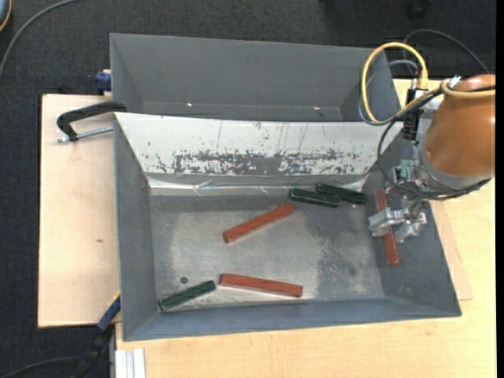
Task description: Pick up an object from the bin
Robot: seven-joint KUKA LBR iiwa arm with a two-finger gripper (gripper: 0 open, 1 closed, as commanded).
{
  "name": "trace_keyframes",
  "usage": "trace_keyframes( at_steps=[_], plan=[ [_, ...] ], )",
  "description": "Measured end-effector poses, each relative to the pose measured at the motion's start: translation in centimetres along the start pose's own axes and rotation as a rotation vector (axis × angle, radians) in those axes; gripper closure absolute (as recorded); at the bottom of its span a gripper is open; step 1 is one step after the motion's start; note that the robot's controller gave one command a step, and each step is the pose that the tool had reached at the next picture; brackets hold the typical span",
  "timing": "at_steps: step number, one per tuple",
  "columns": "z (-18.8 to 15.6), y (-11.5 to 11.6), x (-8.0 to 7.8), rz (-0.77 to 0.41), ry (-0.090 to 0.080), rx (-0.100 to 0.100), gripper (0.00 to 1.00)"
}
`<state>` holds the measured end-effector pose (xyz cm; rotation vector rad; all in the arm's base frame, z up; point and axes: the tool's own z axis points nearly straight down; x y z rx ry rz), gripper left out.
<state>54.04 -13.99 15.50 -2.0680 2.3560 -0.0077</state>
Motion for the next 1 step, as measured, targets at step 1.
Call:
trace_keyframes(
  at_steps=[1],
  plan=[
    [-1.52,-0.17,-0.09,0.004,0.0,-0.001,1.0]
  ],
)
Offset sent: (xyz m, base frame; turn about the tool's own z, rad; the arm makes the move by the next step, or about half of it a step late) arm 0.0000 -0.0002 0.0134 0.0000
